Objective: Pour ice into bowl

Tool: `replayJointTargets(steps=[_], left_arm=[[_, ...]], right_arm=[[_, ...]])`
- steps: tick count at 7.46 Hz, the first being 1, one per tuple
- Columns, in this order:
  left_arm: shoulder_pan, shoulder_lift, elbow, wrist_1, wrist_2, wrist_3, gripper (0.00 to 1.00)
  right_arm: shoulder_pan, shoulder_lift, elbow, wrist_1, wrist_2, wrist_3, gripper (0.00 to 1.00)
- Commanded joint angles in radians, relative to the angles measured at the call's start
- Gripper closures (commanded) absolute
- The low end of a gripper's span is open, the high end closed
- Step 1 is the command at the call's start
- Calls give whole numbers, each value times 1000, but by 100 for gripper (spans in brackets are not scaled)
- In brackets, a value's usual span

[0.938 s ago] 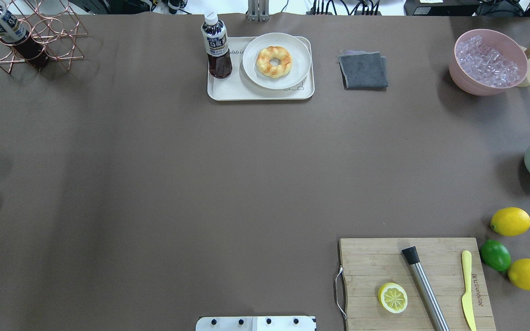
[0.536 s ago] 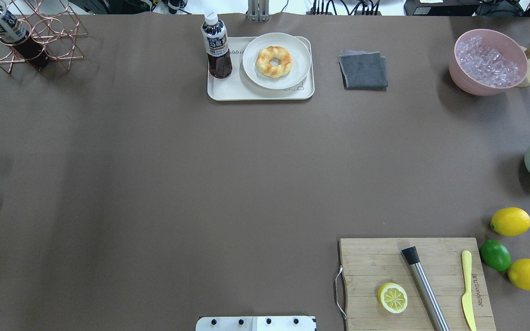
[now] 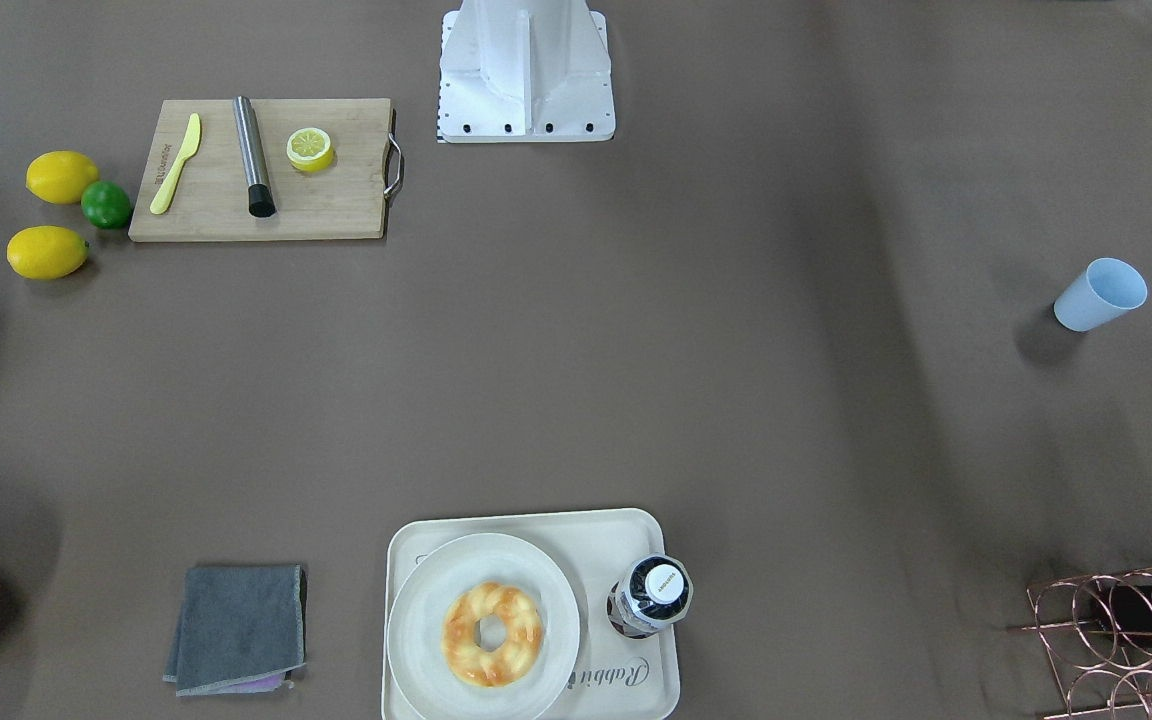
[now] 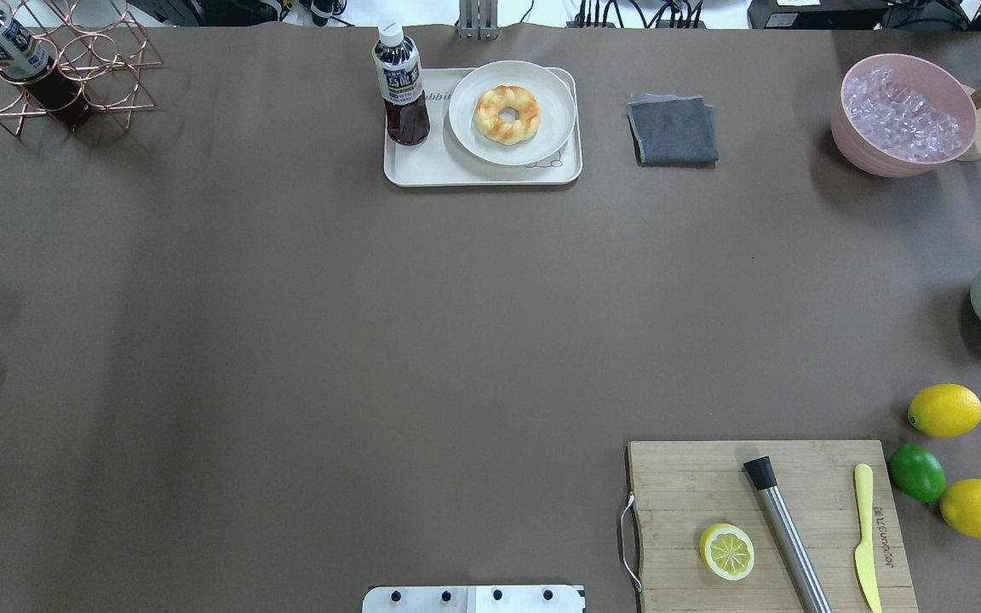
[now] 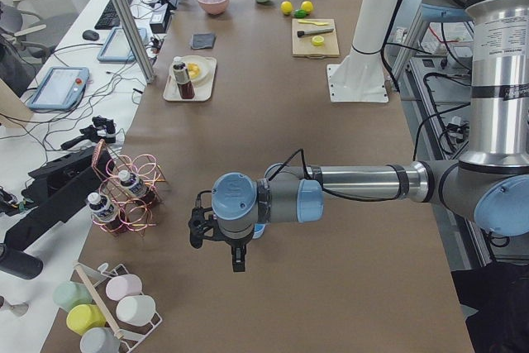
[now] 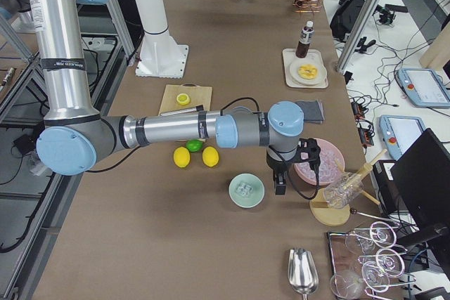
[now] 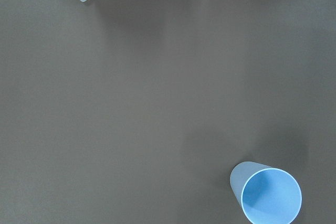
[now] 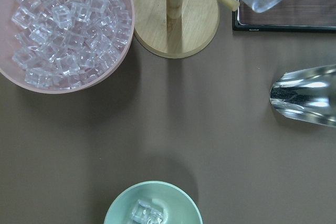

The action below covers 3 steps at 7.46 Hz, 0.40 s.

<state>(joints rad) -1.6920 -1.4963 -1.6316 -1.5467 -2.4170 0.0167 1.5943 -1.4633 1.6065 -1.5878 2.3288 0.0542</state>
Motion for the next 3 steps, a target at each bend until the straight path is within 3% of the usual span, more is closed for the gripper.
replayJointTargets(steps=[1, 3], left_arm=[[0, 5, -2, -1, 1, 2, 3], [0, 5, -4, -1, -2, 2, 3]], right_arm=[[-8, -8, -23, 35, 1, -1, 1], [-8, -6, -20, 34, 1, 1, 1]])
